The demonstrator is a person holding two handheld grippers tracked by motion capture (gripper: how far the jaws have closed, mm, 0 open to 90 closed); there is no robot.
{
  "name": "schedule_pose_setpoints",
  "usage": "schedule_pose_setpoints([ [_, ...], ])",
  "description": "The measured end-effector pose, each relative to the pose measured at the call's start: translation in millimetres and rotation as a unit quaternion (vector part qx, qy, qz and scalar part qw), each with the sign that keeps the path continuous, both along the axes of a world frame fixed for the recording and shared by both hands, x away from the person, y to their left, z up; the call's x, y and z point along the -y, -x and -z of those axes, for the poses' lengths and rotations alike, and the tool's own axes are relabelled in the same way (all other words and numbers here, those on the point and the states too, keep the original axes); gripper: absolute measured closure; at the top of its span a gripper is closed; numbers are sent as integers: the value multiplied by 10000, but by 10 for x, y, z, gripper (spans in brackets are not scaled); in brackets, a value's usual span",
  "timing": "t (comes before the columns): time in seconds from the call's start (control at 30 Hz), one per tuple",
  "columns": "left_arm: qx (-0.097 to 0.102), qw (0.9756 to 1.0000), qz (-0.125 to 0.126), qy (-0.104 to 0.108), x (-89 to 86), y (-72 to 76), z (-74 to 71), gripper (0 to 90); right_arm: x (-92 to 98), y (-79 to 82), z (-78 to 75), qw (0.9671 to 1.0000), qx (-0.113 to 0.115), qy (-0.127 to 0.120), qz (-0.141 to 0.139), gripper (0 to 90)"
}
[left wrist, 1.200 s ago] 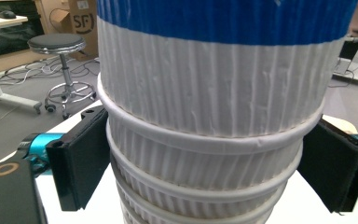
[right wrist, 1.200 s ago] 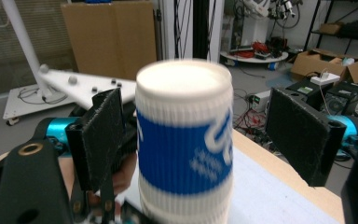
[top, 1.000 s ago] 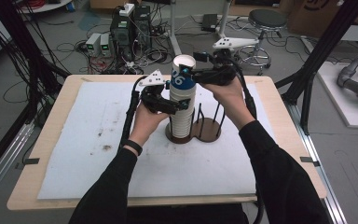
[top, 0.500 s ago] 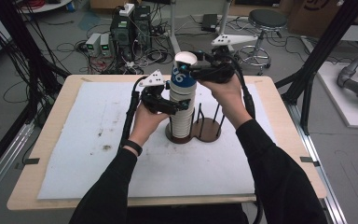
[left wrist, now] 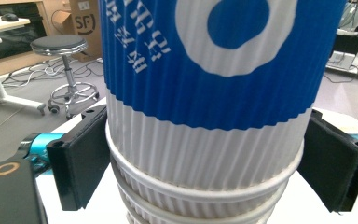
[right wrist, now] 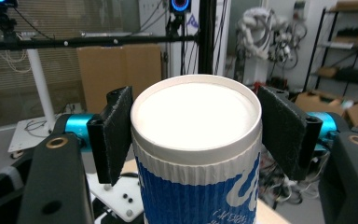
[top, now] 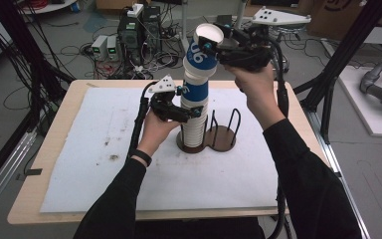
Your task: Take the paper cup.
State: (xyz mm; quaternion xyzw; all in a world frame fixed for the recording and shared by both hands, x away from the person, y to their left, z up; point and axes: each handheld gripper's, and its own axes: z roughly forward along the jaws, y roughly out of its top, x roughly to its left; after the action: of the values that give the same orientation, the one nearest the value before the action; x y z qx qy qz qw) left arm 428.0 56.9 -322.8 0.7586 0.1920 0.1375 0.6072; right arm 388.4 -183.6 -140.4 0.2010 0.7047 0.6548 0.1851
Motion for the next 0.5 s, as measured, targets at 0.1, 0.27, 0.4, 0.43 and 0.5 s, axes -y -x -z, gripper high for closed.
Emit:
schedule_pose_setpoints([
  [0.1,6,10000,-12,19,1,8,7,117,85,98,-47,9999,89,-50,-51,311],
  [0.27,28,10000,0,-1,-2,16,6,116,264,250,36,9998,60,-157,-133,311],
  [0.4,30,10000,11,-24,-1,14,2,114,397,348,187,10000,32,-47,-72,311],
  [0.43,43,10000,16,-24,0,13,2,114,429,374,237,9999,-3,-45,-95,311],
  [0.5,46,10000,14,-28,-4,10,0,114,475,424,352,9999,-23,76,-101,311],
])
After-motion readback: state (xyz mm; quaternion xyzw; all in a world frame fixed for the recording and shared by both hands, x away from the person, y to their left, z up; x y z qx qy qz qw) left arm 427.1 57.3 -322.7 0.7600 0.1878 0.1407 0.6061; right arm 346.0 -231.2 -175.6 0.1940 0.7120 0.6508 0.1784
